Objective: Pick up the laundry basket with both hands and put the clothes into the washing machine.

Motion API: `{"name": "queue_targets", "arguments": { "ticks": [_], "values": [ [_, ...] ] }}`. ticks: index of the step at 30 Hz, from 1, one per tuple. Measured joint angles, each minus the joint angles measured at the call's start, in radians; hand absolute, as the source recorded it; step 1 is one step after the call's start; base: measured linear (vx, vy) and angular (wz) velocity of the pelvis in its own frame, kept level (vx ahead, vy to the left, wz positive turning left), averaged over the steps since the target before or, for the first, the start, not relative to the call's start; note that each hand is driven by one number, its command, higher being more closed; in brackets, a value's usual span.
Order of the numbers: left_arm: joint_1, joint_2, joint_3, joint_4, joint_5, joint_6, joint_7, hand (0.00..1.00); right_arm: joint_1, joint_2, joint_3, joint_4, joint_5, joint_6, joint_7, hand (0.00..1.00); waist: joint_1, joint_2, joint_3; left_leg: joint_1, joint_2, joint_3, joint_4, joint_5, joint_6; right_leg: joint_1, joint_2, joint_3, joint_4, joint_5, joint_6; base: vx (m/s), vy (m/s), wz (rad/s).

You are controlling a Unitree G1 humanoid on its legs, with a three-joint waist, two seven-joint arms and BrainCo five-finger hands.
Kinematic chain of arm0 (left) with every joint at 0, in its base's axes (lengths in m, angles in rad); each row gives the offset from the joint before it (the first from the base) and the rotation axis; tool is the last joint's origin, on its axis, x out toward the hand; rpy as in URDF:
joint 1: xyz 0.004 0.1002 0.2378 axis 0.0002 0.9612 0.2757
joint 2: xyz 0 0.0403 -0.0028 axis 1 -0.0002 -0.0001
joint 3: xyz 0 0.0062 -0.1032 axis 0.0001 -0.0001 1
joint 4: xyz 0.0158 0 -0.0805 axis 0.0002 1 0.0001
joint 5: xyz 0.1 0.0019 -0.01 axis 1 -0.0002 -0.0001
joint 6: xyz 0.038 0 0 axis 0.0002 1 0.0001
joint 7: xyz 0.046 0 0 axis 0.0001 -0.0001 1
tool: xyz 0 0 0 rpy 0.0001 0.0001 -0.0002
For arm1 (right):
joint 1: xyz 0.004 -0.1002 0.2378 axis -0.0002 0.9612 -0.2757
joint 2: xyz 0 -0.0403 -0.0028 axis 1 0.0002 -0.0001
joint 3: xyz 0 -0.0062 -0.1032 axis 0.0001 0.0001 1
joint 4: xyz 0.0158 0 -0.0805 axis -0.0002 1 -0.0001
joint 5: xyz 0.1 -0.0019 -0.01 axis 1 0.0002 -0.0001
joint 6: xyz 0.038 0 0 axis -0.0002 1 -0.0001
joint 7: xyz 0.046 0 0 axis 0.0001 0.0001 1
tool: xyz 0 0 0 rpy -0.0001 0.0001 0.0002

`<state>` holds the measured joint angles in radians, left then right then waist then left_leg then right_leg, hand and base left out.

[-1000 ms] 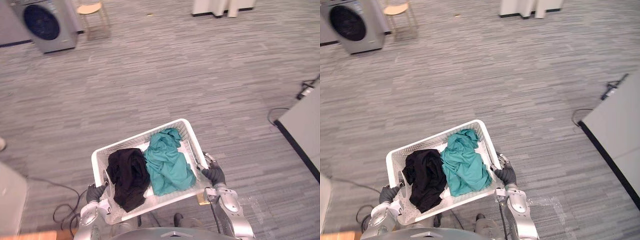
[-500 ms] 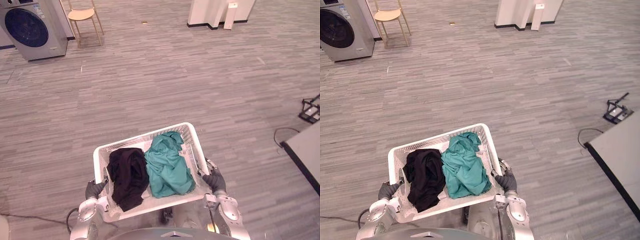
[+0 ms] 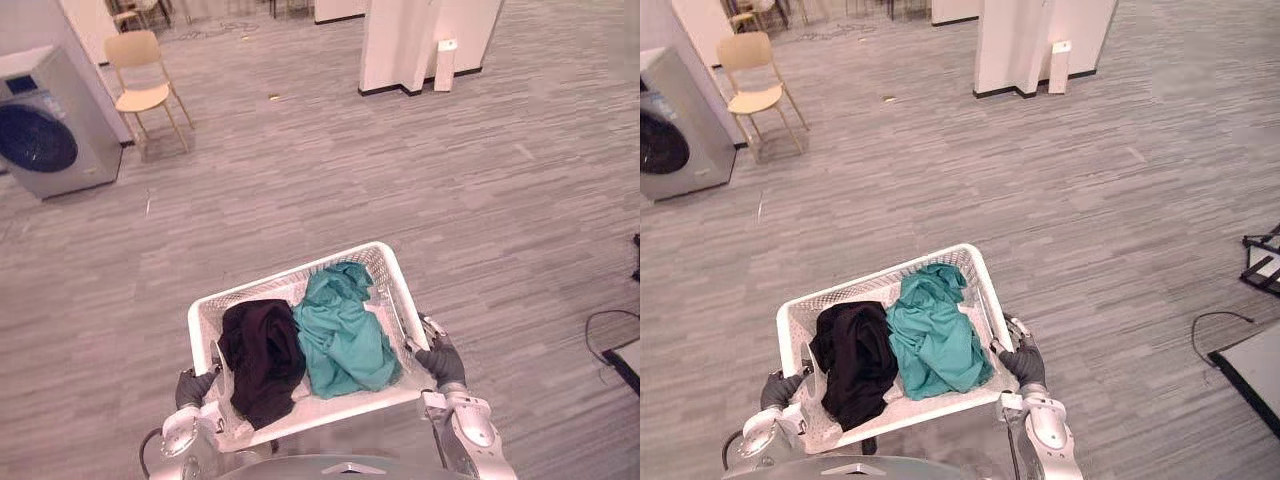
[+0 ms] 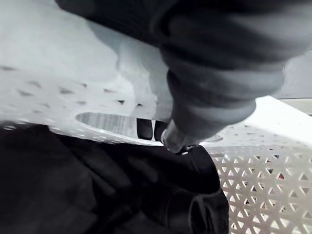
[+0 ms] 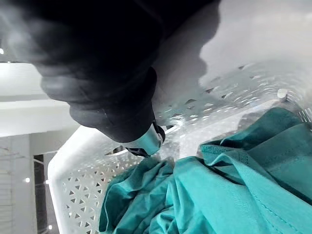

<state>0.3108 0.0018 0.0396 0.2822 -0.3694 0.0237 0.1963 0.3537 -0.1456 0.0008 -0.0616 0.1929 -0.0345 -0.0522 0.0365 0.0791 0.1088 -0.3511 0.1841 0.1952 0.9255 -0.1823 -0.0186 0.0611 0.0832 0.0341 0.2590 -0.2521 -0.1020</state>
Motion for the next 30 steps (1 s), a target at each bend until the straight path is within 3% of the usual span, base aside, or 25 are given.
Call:
{"name": "queue_targets", "arguments": {
  "ticks": [1,2,4,6,7,8,9,10,12,13,14,15,16,17,18,21,22,23,24,25,26,27,28,29,30],
  "values": [
    [0.001,-0.002,0.011,0.001,0.0,-0.002,0.0,1.0,-0.008,-0.003,0.009,0.0,0.0,0.0,0.0,1.0,0.006,-0.001,0.0,0.002,-0.006,0.007,-0.145,-0.002,-0.005,0.02,-0.008,0.021,-0.003,-0.018,0.003,0.43,0.133,-0.79],
    [0.004,-0.006,0.023,0.0,0.0,-0.002,-0.004,1.0,-0.011,-0.004,0.021,0.0,-0.002,0.0,0.001,1.0,0.006,-0.012,-0.006,0.011,-0.025,-0.008,-0.384,0.018,-0.019,0.049,-0.024,0.038,-0.001,-0.04,0.029,0.57,0.177,-0.46],
    [0.003,-0.013,0.029,-0.004,0.001,-0.002,-0.009,1.0,-0.015,-0.016,0.015,0.001,-0.003,-0.001,0.006,1.0,0.011,-0.023,-0.011,0.0,-0.042,-0.058,-0.651,0.072,-0.046,0.105,-0.054,0.067,-0.013,-0.09,0.08,0.74,0.27,-0.42],
    [-0.005,-0.013,0.027,-0.005,0.002,0.001,-0.01,1.0,-0.029,-0.018,0.002,0.013,-0.004,-0.001,0.01,1.0,0.013,-0.029,-0.017,-0.02,-0.054,-0.048,-0.692,0.129,-0.04,0.169,-0.102,0.1,-0.027,-0.128,0.147,0.76,0.373,-0.52],
    [-0.004,-0.013,0.027,-0.003,0.002,0.001,-0.009,1.0,-0.032,-0.017,-0.004,0.024,-0.004,-0.002,0.014,1.0,0.014,-0.035,-0.022,-0.017,-0.067,-0.043,-0.686,0.197,-0.039,0.182,-0.119,0.114,-0.018,-0.139,0.167,0.72,0.421,-0.5],
    [0.007,-0.006,0.025,0.016,0.005,0.004,-0.009,1.0,-0.041,-0.005,-0.006,0.078,-0.004,-0.007,0.022,1.0,0.015,-0.075,-0.071,-0.013,-0.111,-0.027,-0.674,0.299,-0.008,0.169,-0.167,0.148,0.026,-0.153,0.192,0.73,0.404,-0.19],
    [-0.015,0.015,0.024,0.038,0.011,0.015,-0.009,1.0,-0.065,0.02,-0.019,0.141,-0.004,-0.001,0.023,1.0,-0.001,-0.12,-0.101,-0.011,-0.163,-0.001,-0.639,0.27,0.039,0.11,-0.222,0.17,0.148,-0.122,0.237,0.73,0.406,-0.08],
    [-0.018,0.02,0.024,0.043,0.011,0.016,-0.009,1.0,-0.071,0.026,-0.024,0.162,-0.004,0.001,0.026,1.0,-0.006,-0.129,-0.1,-0.006,-0.174,0.003,-0.617,0.242,0.051,0.083,-0.222,0.179,0.22,-0.079,0.258,0.71,0.385,0.1],
    [-0.023,0.034,0.022,0.052,0.013,0.024,-0.007,1.0,-0.082,0.047,-0.026,0.194,-0.005,0.0,0.031,1.0,-0.008,-0.151,-0.082,0.086,-0.206,-0.001,-0.619,0.16,0.071,-0.017,-0.203,0.189,0.517,0.161,0.269,0.64,0.371,0.04],
    [-0.025,0.047,0.021,0.062,0.013,0.024,-0.003,1.0,-0.073,0.063,-0.026,0.197,-0.016,-0.002,0.031,1.0,-0.019,-0.163,-0.051,0.186,-0.238,-0.007,-0.66,0.12,0.074,-0.101,-0.189,0.195,0.761,0.282,0.263,0.67,0.324,0.32],
    [-0.034,0.061,0.015,0.092,0.013,0.026,0.0,1.0,-0.06,0.076,-0.027,0.196,-0.036,-0.001,0.03,1.0,-0.035,-0.17,-0.042,0.258,-0.255,-0.035,-0.672,0.095,0.088,-0.178,-0.141,0.199,0.947,0.24,0.251,0.63,0.273,0.52],
    [-0.039,0.067,0.01,0.103,0.013,0.031,0.001,1.0,-0.047,0.08,-0.027,0.196,-0.039,-0.001,0.029,1.0,-0.047,-0.167,-0.04,0.292,-0.259,-0.056,-0.682,0.09,0.093,-0.214,-0.117,0.181,0.999,0.21,0.234,0.45,0.152,0.86],
    [-0.044,0.079,-0.01,0.106,0.015,0.034,0.0,1.0,-0.021,0.081,-0.03,0.191,-0.04,-0.007,0.029,1.0,-0.066,-0.159,-0.036,0.355,-0.262,-0.096,-0.72,0.087,0.097,-0.29,-0.102,0.112,1.033,0.158,0.188,0.43,0.117,0.94],
    [-0.044,0.079,-0.02,0.106,0.022,0.035,0.0,1.0,0.008,0.094,-0.04,0.176,-0.04,-0.009,0.029,1.0,-0.073,-0.152,-0.03,0.407,-0.266,-0.123,-0.758,0.078,0.1,-0.374,-0.109,0.056,1.01,0.114,0.167,0.51,0.108,0.98],
    [-0.045,0.079,-0.034,0.103,0.023,0.036,0.0,1.0,0.029,0.098,-0.058,0.152,-0.04,-0.005,0.029,1.0,-0.073,-0.147,-0.019,0.453,-0.269,-0.147,-0.784,0.055,0.097,-0.442,-0.12,0.019,0.953,0.082,0.171,0.42,0.055,0.69],
    [-0.043,0.079,-0.047,0.089,0.029,0.056,0.001,1.0,0.05,0.099,-0.065,0.141,-0.038,-0.001,0.027,1.0,-0.081,-0.138,-0.006,0.514,-0.275,-0.199,-0.788,0.001,0.088,-0.49,-0.151,-0.04,0.7,0.055,0.168,0.37,-0.02,0.56],
    [-0.042,0.078,-0.05,0.08,0.029,0.057,0.001,1.0,0.059,0.099,-0.065,0.118,-0.038,0.004,0.026,1.0,-0.078,-0.135,-0.005,0.532,-0.275,-0.208,-0.784,-0.027,0.088,-0.486,-0.159,-0.054,0.564,0.06,0.165,0.42,-0.067,0.33],
    [-0.043,0.077,-0.05,0.072,0.028,0.056,0.001,1.0,0.078,0.102,-0.064,0.063,-0.039,0.015,0.025,1.0,-0.067,-0.129,-0.005,0.55,-0.275,-0.214,-0.76,-0.088,0.082,-0.468,-0.163,-0.049,0.323,0.09,0.163,0.44,-0.08,0.2],
    [-0.043,0.077,-0.05,0.064,0.028,0.056,0.001,1.0,0.085,0.101,-0.064,0.045,-0.039,0.017,0.026,1.0,-0.063,-0.127,-0.005,0.56,-0.275,-0.217,-0.748,-0.112,0.078,-0.461,-0.165,-0.042,0.248,0.109,0.159,0.47,-0.121,0.08],
    [-0.043,0.074,-0.05,0.053,0.029,0.056,0.001,1.0,0.092,0.099,-0.064,0.032,-0.039,0.018,0.025,1.0,-0.056,-0.117,-0.005,0.583,-0.263,-0.224,-0.724,-0.163,0.066,-0.454,-0.16,-0.037,0.194,0.192,0.144,0.64,-0.202,0.04],
    [-0.043,0.06,-0.049,0.052,0.03,0.057,0.001,1.0,0.085,0.088,-0.066,0.033,-0.039,0.02,0.025,1.0,-0.061,-0.088,-0.019,0.61,-0.215,-0.23,-0.715,-0.202,0.041,-0.44,-0.119,-0.058,0.23,0.211,0.136,0.67,-0.211,0.1],
    [-0.041,0.052,-0.048,0.048,0.03,0.057,0.0,1.0,0.077,0.082,-0.063,0.031,-0.039,0.02,0.025,1.0,-0.066,-0.064,-0.025,0.605,-0.194,-0.238,-0.679,-0.208,0.029,-0.443,-0.102,-0.076,0.265,0.162,0.127,0.58,-0.186,0.18],
    [-0.041,0.047,-0.047,0.045,0.03,0.057,0.0,1.0,0.071,0.078,-0.063,0.03,-0.037,0.02,0.024,1.0,-0.075,-0.063,-0.024,0.579,-0.191,-0.246,-0.616,-0.208,0.029,-0.446,-0.102,-0.087,0.289,0.146,0.117,0.46,-0.178,0.31],
    [-0.045,0.028,-0.042,0.04,0.032,0.057,0.0,1.0,0.072,0.053,-0.065,0.029,-0.03,0.019,0.025,1.0,-0.095,-0.048,-0.016,0.51,-0.175,-0.252,-0.413,-0.2,0.012,-0.421,-0.098,-0.112,0.309,0.109,0.098,0.66,-0.238,0.38],
    [-0.034,0.011,-0.042,0.041,0.033,0.058,0.0,1.0,0.062,0.031,-0.068,0.017,-0.03,0.02,0.025,1.0,-0.095,-0.023,0.001,0.396,-0.145,-0.25,-0.121,-0.124,-0.079,-0.368,-0.083,-0.131,0.306,0.065,0.091,0.65,-0.227,0.33]
  ]
}}
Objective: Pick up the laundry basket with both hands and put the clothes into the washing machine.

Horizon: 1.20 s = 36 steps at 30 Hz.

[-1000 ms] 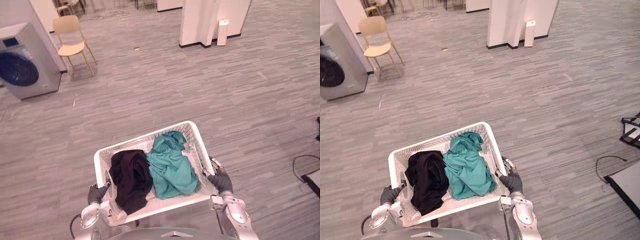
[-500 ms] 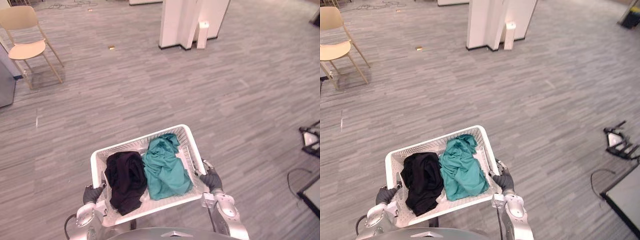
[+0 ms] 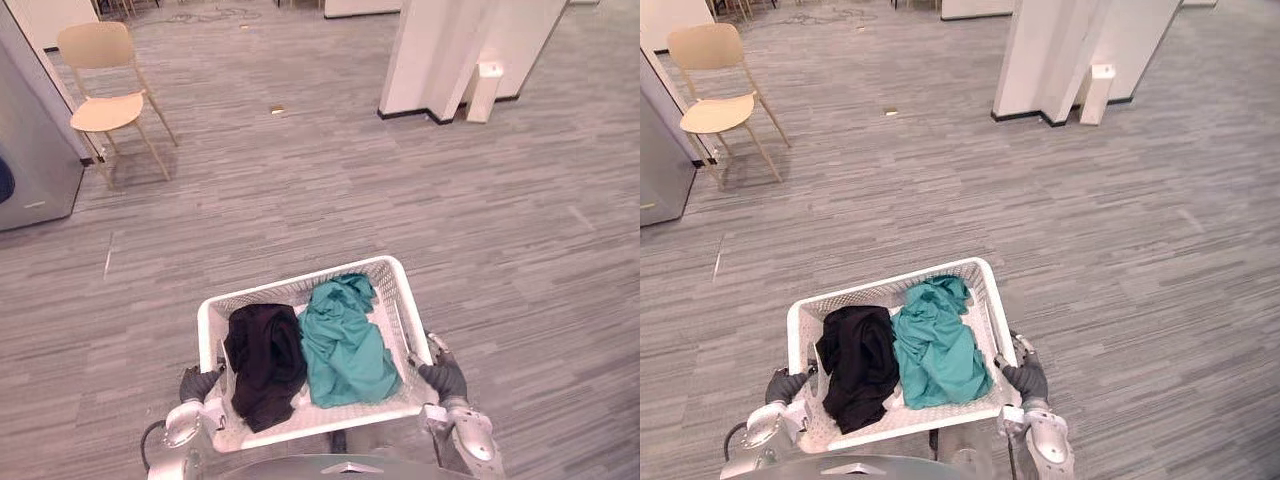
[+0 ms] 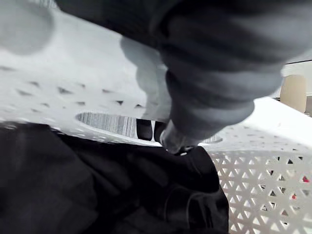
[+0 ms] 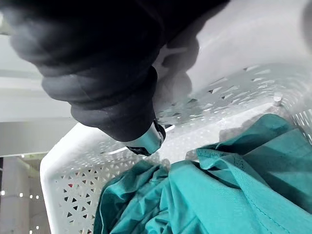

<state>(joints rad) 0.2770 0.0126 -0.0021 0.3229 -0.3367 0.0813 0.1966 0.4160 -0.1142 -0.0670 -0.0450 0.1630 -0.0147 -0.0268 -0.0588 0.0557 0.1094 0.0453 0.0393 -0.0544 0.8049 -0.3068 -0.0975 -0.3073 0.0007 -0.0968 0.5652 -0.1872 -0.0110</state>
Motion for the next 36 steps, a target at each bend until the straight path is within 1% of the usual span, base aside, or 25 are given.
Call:
{"name": "queue_targets", "arguments": {
  "ticks": [1,2,4,6,9,11,14,15,16,17,18,19,21,22,24,26,27,28,29,30,31,32,33,35,36],
  "values": [
    [0.003,-0.005,0.001,0.0,0.003,0.0,0.0,1.0,0.005,-0.008,-0.002,-0.008,0.001,0.0,0.0,1.0,0.004,0.008,0.006,-0.061,0.021,0.007,0.147,0.05,-0.035,0.031,0.011,-0.007,-0.001,-0.02,-0.005,0.54,-0.142,0.23],
    [0.008,-0.013,0.0,0.0,0.004,-0.001,0.0,1.0,0.011,-0.013,-0.002,-0.011,0.001,0.0,0.001,1.0,0.01,0.013,0.012,-0.147,0.07,0.054,0.369,0.104,-0.034,0.1,0.021,-0.027,-0.016,-0.051,-0.019,0.52,-0.133,0.21],
    [0.011,-0.009,-0.013,-0.006,0.012,-0.008,-0.004,1.0,0.034,-0.014,-0.003,-0.015,0.009,-0.003,-0.005,1.0,0.033,-0.005,0.022,-0.237,0.115,0.13,0.479,0.104,0.017,0.213,0.021,-0.039,-0.068,-0.101,-0.031,0.52,-0.124,0.25],
    [-0.002,-0.01,-0.018,-0.011,0.016,-0.011,-0.005,1.0,0.034,-0.014,-0.01,-0.02,0.028,-0.012,-0.008,1.0,0.048,-0.002,0.014,-0.312,0.121,0.2,0.41,0.079,0.041,0.291,0.002,-0.044,-0.126,-0.119,-0.016,0.37,-0.011,0.13],
    [-0.012,-0.011,-0.019,-0.02,0.036,-0.015,-0.005,1.0,0.032,-0.011,-0.014,-0.021,0.031,-0.011,-0.009,1.0,0.07,-0.014,0.014,-0.37,0.2,0.371,0.117,0.065,0.066,0.395,-0.057,-0.054,-0.188,-0.128,0.033,0.47,0.081,0.1],
    [-0.018,-0.018,-0.018,-0.021,0.036,-0.018,-0.005,1.0,0.028,-0.013,-0.015,-0.029,0.031,-0.015,-0.018,1.0,0.085,-0.023,0.006,-0.36,0.199,0.346,-0.264,0.106,0.075,0.436,-0.119,-0.041,-0.199,-0.163,0.099,0.47,0.158,-0.11],
    [-0.019,-0.017,-0.018,-0.017,0.036,-0.022,-0.004,1.0,-0.019,-0.022,-0.028,0.029,0.027,-0.019,-0.016,1.0,0.087,-0.029,-0.011,-0.396,0.196,0.241,-0.459,0.207,0.045,0.456,-0.197,0.016,-0.197,-0.219,0.189,0.59,0.408,-0.45],
    [-0.025,-0.021,-0.023,0.021,0.036,-0.022,-0.003,1.0,-0.031,-0.022,-0.042,0.073,0.027,-0.017,-0.01,1.0,0.084,-0.041,-0.041,-0.416,0.15,0.251,-0.433,0.332,-0.004,0.458,-0.253,0.084,-0.179,-0.229,0.21,0.8,0.757,-0.15],
    [-0.063,0.0,-0.034,0.079,0.039,-0.01,0.0,1.0,-0.047,0.0,-0.059,0.139,0.026,-0.002,-0.006,1.0,0.049,-0.098,-0.078,-0.425,0.052,0.271,-0.347,0.276,0.037,0.4,-0.344,0.173,-0.032,-0.178,0.217,0.73,0.699,0.23],
    [-0.069,0.007,-0.038,0.091,0.039,-0.006,0.002,1.0,-0.051,0.007,-0.064,0.154,0.026,0.001,-0.006,1.0,0.036,-0.103,-0.082,-0.425,0.032,0.27,-0.327,0.242,0.054,0.367,-0.349,0.205,0.045,-0.117,0.211,0.77,0.703,0.62],
    [-0.069,0.021,-0.04,0.092,0.041,0.0,0.003,1.0,-0.052,0.027,-0.066,0.172,0.026,0.005,-0.005,1.0,0.029,-0.116,-0.076,-0.392,-0.008,0.269,-0.326,0.201,0.083,0.294,-0.348,0.25,0.204,0.079,0.148,0.77,0.614,0.57],
    [-0.069,0.036,-0.042,0.092,0.042,0.005,0.004,1.0,-0.048,0.038,-0.063,0.179,0.025,0.011,-0.003,1.0,0.015,-0.127,-0.077,-0.321,-0.044,0.258,-0.384,0.185,0.107,0.227,-0.345,0.266,0.34,0.305,0.049,0.76,0.568,0.62],
    [-0.058,0.061,-0.036,0.095,0.042,0.007,0.009,1.0,-0.034,0.065,-0.049,0.182,0.018,0.011,0.0,1.0,0.001,-0.127,-0.06,-0.228,-0.075,0.231,-0.441,0.173,0.126,0.147,-0.283,0.304,0.526,0.226,0.057,0.45,0.269,0.51],
    [-0.058,0.077,-0.033,0.095,0.046,0.007,0.009,1.0,-0.025,0.073,-0.034,0.183,0.016,0.011,0.0,1.0,0.0,-0.124,-0.044,-0.137,-0.085,0.214,-0.493,0.167,0.137,0.104,-0.22,0.299,0.607,0.134,0.043,0.58,0.325,0.35],
    [-0.058,0.096,-0.03,0.093,0.046,0.007,0.009,1.0,-0.02,0.088,-0.021,0.173,0.016,0.01,0.0,1.0,0.0,-0.117,-0.031,-0.014,-0.095,0.2,-0.571,0.151,0.16,0.009,-0.132,0.271,0.629,0.03,0.039,0.53,0.261,0.27],
    [-0.059,0.105,-0.037,0.057,0.047,0.007,0.009,1.0,0.01,0.109,-0.025,0.112,0.017,0.009,-0.005,1.0,-0.007,-0.107,-0.008,0.093,-0.104,0.178,-0.625,0.097,0.18,-0.095,-0.072,0.141,0.464,-0.034,0.049,0.39,0.105,0.41],
    [-0.058,0.106,-0.04,0.044,0.047,0.007,0.009,1.0,0.019,0.109,-0.026,0.092,0.017,0.009,-0.005,1.0,-0.006,-0.103,-0.003,0.104,-0.106,0.171,-0.625,0.076,0.183,-0.105,-0.066,0.104,0.381,-0.033,0.05,0.39,0.079,0.41],
    [-0.06,0.102,-0.045,0.028,0.047,0.007,0.009,1.0,0.027,0.11,-0.028,0.061,0.018,0.01,-0.005,1.0,-0.004,-0.104,-0.001,0.133,-0.111,0.155,-0.615,0.029,0.187,-0.11,-0.063,0.023,0.172,-0.01,0.044,0.42,0.068,0.25],
    [-0.061,0.096,-0.048,0.019,0.047,0.007,0.009,1.0,0.031,0.107,-0.031,0.036,0.018,0.012,-0.005,1.0,0.003,-0.112,-0.005,0.163,-0.125,0.147,-0.614,-0.004,0.179,-0.107,-0.055,-0.022,-0.018,0.037,0.036,0.47,0.061,0.22],
    [-0.061,0.093,-0.05,0.019,0.047,0.007,0.008,1.0,0.038,0.105,-0.031,0.018,0.018,0.014,-0.006,1.0,0.008,-0.116,-0.008,0.179,-0.134,0.142,-0.614,-0.021,0.17,-0.101,-0.047,-0.019,-0.093,0.063,0.032,0.53,0.032,0.4],
    [-0.063,0.072,-0.049,0.019,0.048,0.008,0.008,1.0,0.043,0.087,-0.032,0.009,0.018,0.014,-0.007,1.0,-0.01,-0.104,-0.012,0.209,-0.131,0.103,-0.609,-0.055,0.16,-0.094,-0.04,-0.018,-0.089,0.156,-0.027,0.47,-0.006,0.51],
    [-0.062,0.058,-0.051,0.019,0.058,0.009,0.008,1.0,0.045,0.078,-0.034,0.009,0.018,0.018,-0.008,1.0,-0.014,-0.091,-0.021,0.226,-0.118,0.09,-0.612,-0.062,0.149,-0.091,-0.03,-0.019,-0.071,0.164,-0.046,0.61,-0.009,0.72],
    [-0.065,0.036,-0.052,0.019,0.076,0.012,0.008,1.0,0.038,0.064,-0.041,0.005,0.019,0.02,-0.012,1.0,-0.027,-0.068,-0.021,0.229,-0.094,0.081,-0.547,-0.07,0.134,-0.075,-0.029,-0.048,-0.027,0.108,-0.057,0.74,-0.04,0.65],
    [-0.068,0.024,-0.052,0.019,0.076,0.012,0.008,1.0,0.048,0.054,-0.047,-0.028,0.026,0.021,-0.016,1.0,-0.042,-0.047,-0.005,0.115,-0.072,0.083,-0.23,-0.03,0.079,-0.027,-0.046,-0.081,0.007,0.038,-0.063,0.62,-0.045,0.55],
    [-0.068,0.014,-0.048,0.019,0.075,0.012,0.008,1.0,0.047,0.035,-0.043,-0.031,0.032,0.021,-0.018,1.0,-0.047,-0.023,0.009,0.017,-0.039,0.087,0.031,0.1,0.0,0.038,-0.039,-0.095,-0.006,-0.004,-0.064,0.6,-0.049,0.25]
  ]
}}
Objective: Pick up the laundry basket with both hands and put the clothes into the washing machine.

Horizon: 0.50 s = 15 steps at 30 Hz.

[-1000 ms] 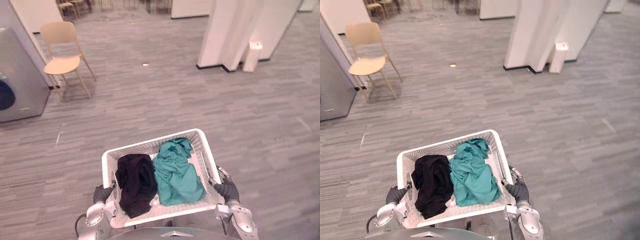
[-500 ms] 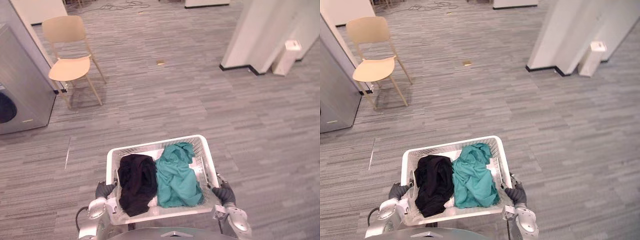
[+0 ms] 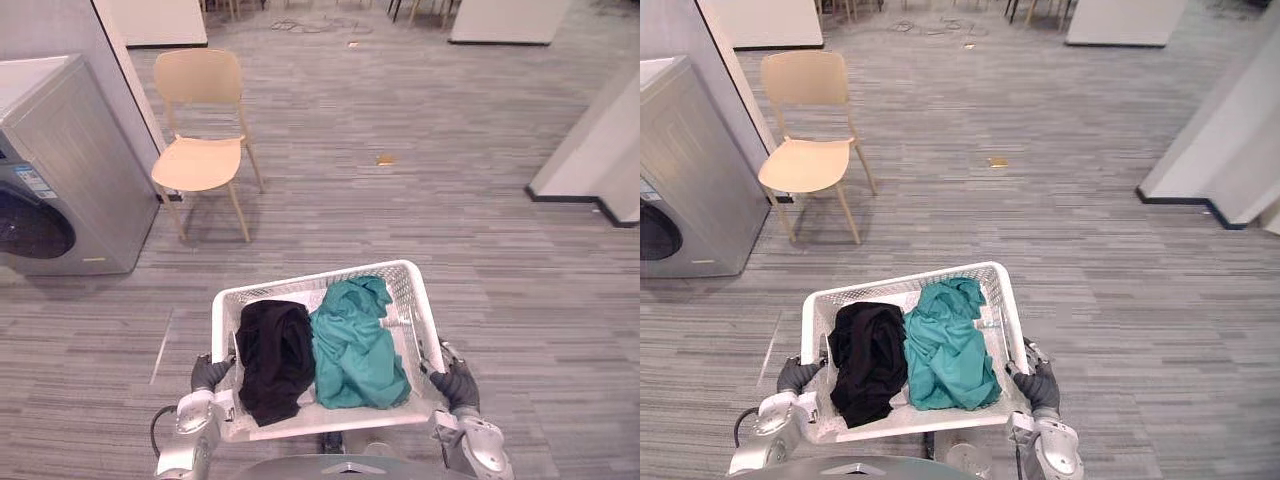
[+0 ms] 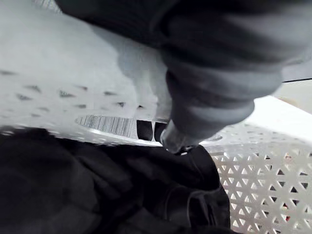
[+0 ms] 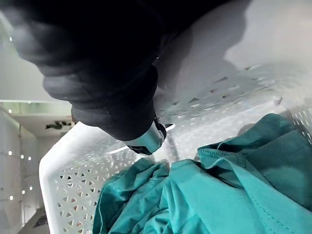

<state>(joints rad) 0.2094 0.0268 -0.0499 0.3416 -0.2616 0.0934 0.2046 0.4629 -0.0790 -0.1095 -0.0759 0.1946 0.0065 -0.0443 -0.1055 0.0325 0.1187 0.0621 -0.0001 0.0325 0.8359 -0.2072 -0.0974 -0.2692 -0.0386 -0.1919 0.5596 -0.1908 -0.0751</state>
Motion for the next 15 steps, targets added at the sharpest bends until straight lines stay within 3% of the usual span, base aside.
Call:
{"name": "queue_targets", "arguments": {
  "ticks": [1,2,3,5,7,8,9,10,11,13,14,15],
  "values": [
    [0.01,-0.006,0.002,-0.001,-0.003,0.0,0.0,1.0,0.0,-0.012,0.008,-0.004,0.002,0.0,-0.004,1.0,0.009,0.018,0.012,-0.106,0.059,0.029,0.253,0.151,-0.046,0.07,0.023,-0.005,-0.018,-0.039,-0.007,0.71,-0.055,-0.01],
    [0.013,-0.006,0.004,-0.002,-0.011,0.0,0.0,1.0,0.001,-0.011,0.012,-0.004,0.002,0.002,-0.007,1.0,0.025,0.024,0.015,-0.172,0.104,0.056,0.409,0.183,-0.029,0.122,0.039,0.01,-0.029,-0.074,-0.019,0.8,-0.022,-0.3],
    [0.029,-0.005,0.009,-0.003,-0.012,-0.001,0.0,1.0,0.006,-0.011,0.021,-0.004,0.001,0.002,-0.013,1.0,0.046,0.022,0.018,-0.245,0.164,0.096,0.542,0.163,0.025,0.208,0.047,0.03,-0.062,-0.117,-0.015,0.56,-0.011,-0.37],
    [0.04,-0.004,0.01,-0.007,-0.014,-0.005,0.0,1.0,0.006,-0.015,0.029,-0.004,0.0,0.002,-0.024,1.0,0.06,0.019,0.018,-0.296,0.206,0.146,0.527,0.13,0.074,0.275,0.044,0.06,-0.099,-0.14,-0.006,0.49,0.014,-0.33],
    [0.041,-0.004,0.013,-0.029,-0.018,-0.016,0.0,1.0,-0.004,-0.018,0.031,-0.005,0.0,0.002,-0.029,1.0,0.099,0.011,0.011,-0.372,0.239,0.225,0.307,0.072,0.093,0.335,0.006,0.109,-0.152,-0.16,0.02,0.57,0.129,-0.75],
    [0.039,-0.006,0.02,-0.033,-0.024,-0.024,0.001,1.0,-0.024,-0.018,0.033,-0.011,0.0,0.001,-0.029,1.0,0.111,0.009,0.01,-0.394,0.25,0.262,0.062,0.055,0.094,0.36,-0.024,0.148,-0.172,-0.177,0.044,0.41,0.136,-0.76],
    [0.039,-0.008,0.022,-0.033,-0.028,-0.025,0.001,1.0,-0.027,-0.019,0.034,-0.012,0.0,0.001,-0.029,1.0,0.112,0.008,0.009,-0.393,0.254,0.271,0.007,0.055,0.095,0.365,-0.03,0.155,-0.174,-0.181,0.053,0.47,0.175,-0.72],
    [0.042,-0.017,0.035,-0.034,-0.031,-0.026,0.002,1.0,-0.037,-0.025,0.041,-0.012,-0.002,0.001,-0.03,1.0,0.112,0.004,0.005,-0.38,0.254,0.285,-0.225,0.068,0.082,0.402,-0.057,0.179,-0.193,-0.19,0.087,0.65,0.294,-0.57],
    [0.048,-0.021,0.043,-0.035,-0.031,-0.025,0.002,1.0,-0.037,-0.034,0.043,-0.011,-0.002,0.001,-0.03,1.0,0.114,-0.007,-0.009,-0.364,0.234,0.269,-0.453,0.112,0.077,0.432,-0.089,0.206,-0.212,-0.207,0.123,0.79,0.384,-0.63],
    [0.052,-0.025,0.037,-0.031,-0.031,-0.025,0.002,1.0,-0.045,-0.049,0.035,0.015,-0.004,-0.008,-0.029,1.0,0.111,-0.018,-0.038,-0.382,0.193,0.191,-0.61,0.185,0.051,0.451,-0.136,0.262,-0.214,-0.235,0.183,0.76,0.496,-0.6],
    [0.048,-0.025,0.031,-0.007,-0.031,-0.025,0.002,1.0,-0.061,-0.047,0.026,0.064,-0.005,-0.007,-0.028,1.0,0.114,-0.032,-0.073,-0.396,0.152,0.161,-0.585,0.34,0.0,0.46,-0.177,0.327,-0.205,-0.242,0.212,0.72,0.549,-0.47],
    [0.048,-0.014,0.036,0.01,-0.029,-0.021,0.005,1.0,-0.08,-0.03,0.026,0.112,-0.006,-0.003,-0.028,1.0,0.099,-0.071,-0.096,-0.405,0.113,0.174,-0.545,0.314,-0.006,0.461,-0.223,0.355,-0.192,-0.231,0.227,0.73,0.579,-0.17]
  ]
}}
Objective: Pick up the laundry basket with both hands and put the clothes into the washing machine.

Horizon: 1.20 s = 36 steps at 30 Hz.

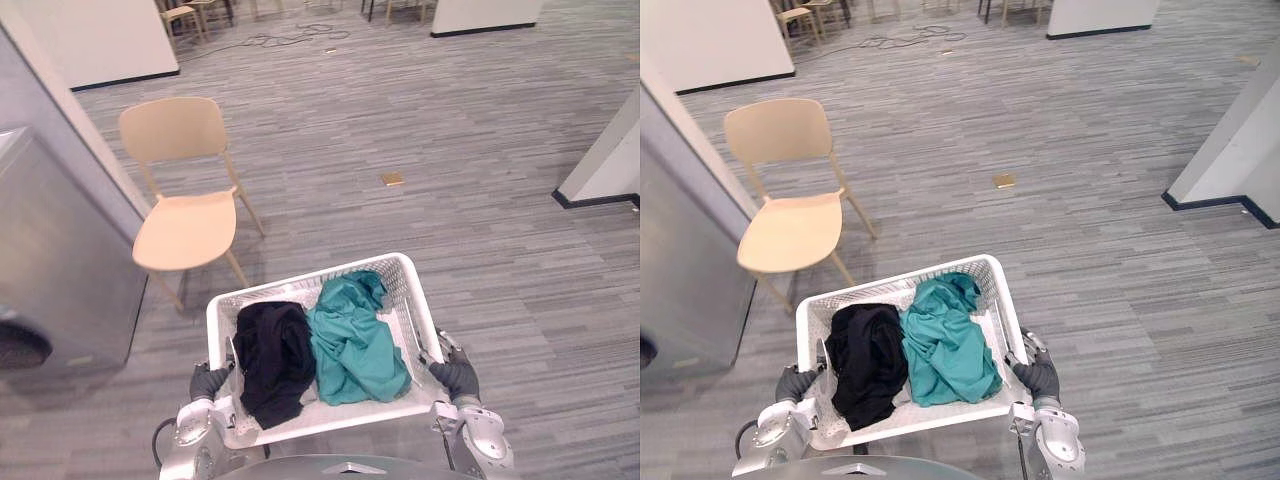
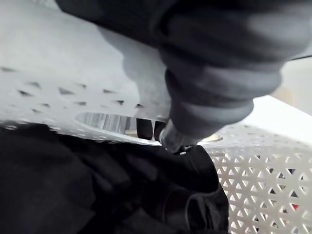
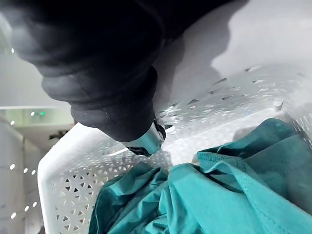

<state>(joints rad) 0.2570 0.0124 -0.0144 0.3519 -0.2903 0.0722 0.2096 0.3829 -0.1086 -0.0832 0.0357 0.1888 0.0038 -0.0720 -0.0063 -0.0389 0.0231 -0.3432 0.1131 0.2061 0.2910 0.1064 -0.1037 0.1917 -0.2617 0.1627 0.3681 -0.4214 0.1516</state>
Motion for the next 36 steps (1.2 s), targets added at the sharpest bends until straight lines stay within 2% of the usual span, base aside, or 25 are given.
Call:
{"name": "queue_targets", "arguments": {
  "ticks": [1,3,4,5,6,7,8,10,11,12,13,14,15,16,17,19,21,22,23,24,26,30,33,35,36],
  "values": [
    [-0.021,0.018,-0.006,0.023,0.002,0.011,0.002,1.0,-0.015,0.013,-0.004,0.038,0.0,0.003,-0.001,1.0,-0.022,-0.024,-0.015,-0.015,-0.033,0.012,0.051,-0.037,0.028,-0.017,-0.03,0.039,0.038,0.058,0.028,0.74,0.564,0.09],
    [-0.026,0.047,-0.019,0.026,0.003,0.02,0.003,1.0,-0.017,0.044,-0.011,0.069,0.0,0.004,0.008,1.0,-0.032,-0.025,-0.015,0.013,-0.066,0.015,0.145,-0.131,0.086,-0.099,-0.011,0.102,0.236,0.36,0.016,0.77,0.579,0.02],
    [-0.021,0.052,-0.026,0.026,0.004,0.02,0.003,1.0,-0.006,0.048,-0.012,0.068,0.0,0.004,0.01,1.0,-0.032,-0.025,-0.014,0.05,-0.081,0.013,0.128,-0.148,0.105,-0.125,-0.002,0.107,0.305,0.47,-0.002,0.75,0.467,0.14],
    [-0.02,0.064,-0.032,0.025,0.01,0.02,0.004,1.0,0.007,0.063,-0.02,0.069,0.0,0.004,0.019,1.0,-0.046,-0.029,0.0,0.167,-0.119,0.012,0.044,-0.178,0.124,-0.228,0.013,0.125,0.559,0.619,-0.084,0.49,0.264,0.19],
    [-0.021,0.071,-0.027,0.025,0.011,0.02,0.004,1.0,0.005,0.073,-0.018,0.071,0.0,0.004,0.019,1.0,-0.051,-0.043,0.005,0.214,-0.135,0.015,0.017,-0.184,0.132,-0.271,0.028,0.134,0.668,0.565,-0.103,0.6,0.294,0.17],
    [-0.025,0.081,-0.027,0.025,0.011,0.02,0.005,1.0,0.002,0.084,-0.017,0.071,-0.001,0.005,0.019,1.0,-0.057,-0.037,0.027,0.307,-0.149,0.017,-0.034,-0.192,0.142,-0.345,0.068,0.125,0.81,0.436,-0.105,0.32,0.155,-0.02],
    [-0.028,0.084,-0.027,0.022,0.013,0.02,0.005,1.0,0.004,0.085,-0.017,0.071,-0.001,0.004,0.02,1.0,-0.057,-0.029,0.035,0.351,-0.149,0.02,-0.059,-0.194,0.146,-0.386,0.086,0.105,0.843,0.385,-0.122,0.45,0.218,-0.11],
    [-0.032,0.096,-0.027,-0.001,0.02,0.02,0.005,1.0,0.012,0.101,-0.015,0.048,0.0,0.003,0.019,1.0,-0.064,-0.003,0.052,0.47,-0.135,0.031,-0.137,-0.226,0.161,-0.532,0.144,-0.017,0.787,0.252,-0.112,0.35,0.136,-0.01],
    [-0.031,0.105,-0.029,-0.033,0.02,0.02,0.005,1.0,0.018,0.105,-0.015,0.019,0.0,0.003,0.019,1.0,-0.074,0.009,0.071,0.51,-0.127,0.039,-0.156,-0.29,0.14,-0.585,0.158,-0.092,0.695,0.22,-0.108,0.3,0.07,0.22],
    [-0.031,0.108,-0.03,-0.044,0.02,0.02,0.005,1.0,0.018,0.107,-0.014,0.011,0.001,0.001,0.02,1.0,-0.078,-0.003,0.071,0.524,-0.126,0.047,-0.16,-0.32,0.12,-0.602,0.158,-0.129,0.628,0.211,-0.108,0.33,0.012,0.22],
    [-0.027,0.111,-0.03,-0.056,0.02,0.022,0.005,1.0,0.016,0.108,-0.006,0.01,0.001,0.001,0.018,1.0,-0.07,-0.026,0.066,0.548,-0.135,0.058,-0.155,-0.352,0.108,-0.595,0.156,-0.205,0.433,0.229,-0.119,0.28,-0.021,0.09],
    [-0.021,0.11,-0.03,-0.065,0.02,0.024,0.005,1.0,0.016,0.106,0.004,0.008,0.001,0.0,0.017,1.0,-0.065,-0.034,0.064,0.569,-0.143,0.06,-0.157,-0.367,0.094,-0.573,0.15,-0.266,0.311,0.271,-0.153,0.41,-0.036,-0.18],
    [-0.016,0.09,-0.027,-0.06,0.02,0.026,0.006,1.0,0.008,0.075,0.014,-0.005,0.001,0.001,0.017,1.0,-0.048,-0.034,0.062,0.609,-0.146,0.065,-0.153,-0.401,0.073,-0.539,0.147,-0.351,0.224,0.297,-0.242,0.43,-0.006,-0.32],
    [-0.008,0.064,-0.026,-0.059,0.02,0.029,0.008,1.0,0.002,0.04,0.022,-0.024,0.0,0.005,0.005,1.0,-0.042,0.01,0.052,0.609,-0.115,0.064,-0.121,-0.398,0.072,-0.516,0.17,-0.367,0.207,0.269,-0.238,0.51,-0.005,-0.19],
    [-0.013,0.057,-0.027,-0.07,0.02,0.029,0.008,1.0,0.003,0.02,0.027,-0.04,0.001,0.004,0.004,1.0,-0.05,0.024,0.06,0.596,-0.104,0.06,-0.071,-0.394,0.08,-0.498,0.173,-0.375,0.201,0.252,-0.232,0.39,-0.019,0.08],
    [-0.026,0.043,-0.025,-0.074,0.02,0.029,0.008,1.0,0.002,0.01,0.023,-0.064,0.003,0.004,0.002,1.0,-0.057,0.049,0.077,0.525,-0.072,0.046,0.134,-0.385,0.081,-0.447,0.183,-0.386,0.173,0.222,-0.224,0.38,-0.089,0.24],
    [-0.012,0.028,-0.016,-0.076,0.019,0.027,0.008,1.0,0.007,-0.004,0.029,-0.08,0.003,0.005,0.001,1.0,-0.042,0.066,0.092,0.362,0.005,0.025,0.55,-0.245,0.036,-0.347,0.197,-0.388,0.117,0.201,-0.226,0.39,-0.07,-0.07],
    [-0.001,0.022,-0.016,-0.076,0.017,0.025,0.008,1.0,0.013,-0.012,0.032,-0.089,0.003,0.006,0.001,1.0,-0.033,0.067,0.092,0.323,0.026,0.021,0.662,-0.22,0.018,-0.321,0.198,-0.392,0.102,0.196,-0.229,0.35,-0.012,-0.19],
    [0.009,0.017,-0.016,-0.076,0.016,0.024,0.007,1.0,0.028,-0.02,0.032,-0.104,0.003,0.005,0.001,1.0,-0.028,0.076,0.091,0.253,0.059,0.033,0.802,-0.21,0.003,-0.262,0.199,-0.394,0.066,0.189,-0.229,0.37,0.012,-0.12],
    [0.016,0.011,-0.016,-0.076,0.016,0.02,0.007,1.0,0.035,-0.023,0.032,-0.106,0.003,0.005,0.001,1.0,-0.021,0.077,0.09,0.213,0.102,0.08,0.847,-0.219,0.018,-0.204,0.197,-0.393,0.019,0.19,-0.224,0.43,0.037,-0.04],
    [0.016,0.007,-0.016,-0.076,0.016,0.013,0.007,1.0,0.037,-0.023,0.035,-0.121,0.003,0.007,-0.003,1.0,-0.015,0.075,0.089,0.169,0.172,0.161,0.761,-0.24,0.053,-0.136,0.187,-0.392,-0.052,0.202,-0.204,0.36,0.063,-0.06],
    [0.013,-0.007,-0.015,-0.072,0.016,0.005,0.006,1.0,0.038,-0.028,0.027,-0.146,0.0,0.014,-0.006,1.0,-0.011,0.054,0.083,0.153,0.196,0.147,0.429,-0.214,0.085,-0.141,0.108,-0.358,-0.027,0.205,-0.194,0.27,0.131,-0.21],
    [0.009,-0.009,-0.013,-0.052,0.016,0.001,0.006,1.0,0.031,-0.029,0.022,-0.133,-0.002,0.014,-0.006,1.0,-0.025,0.046,0.078,0.197,0.186,-0.004,0.191,-0.119,0.077,-0.164,0.062,-0.277,-0.005,0.203,-0.144,0.28,0.283,-0.27],
    [0.009,-0.004,-0.014,-0.023,0.011,-0.006,0.006,1.0,0.022,-0.029,0.021,-0.104,-0.002,0.014,-0.005,1.0,-0.026,0.045,0.064,0.242,0.153,-0.122,0.032,-0.015,0.073,-0.179,0.042,-0.229,0.005,0.187,-0.092,0.22,0.38,-0.24],
    [0.008,-0.005,-0.018,-0.003,0.004,-0.007,0.006,1.0,0.003,-0.033,0.017,-0.077,-0.006,0.016,-0.002,1.0,-0.038,0.07,0.047,0.274,0.151,-0.12,-0.048,0.059,0.046,-0.191,0.04,-0.221,0.006,0.176,-0.053,0.17,0.38,-0.08]
  ]
}}
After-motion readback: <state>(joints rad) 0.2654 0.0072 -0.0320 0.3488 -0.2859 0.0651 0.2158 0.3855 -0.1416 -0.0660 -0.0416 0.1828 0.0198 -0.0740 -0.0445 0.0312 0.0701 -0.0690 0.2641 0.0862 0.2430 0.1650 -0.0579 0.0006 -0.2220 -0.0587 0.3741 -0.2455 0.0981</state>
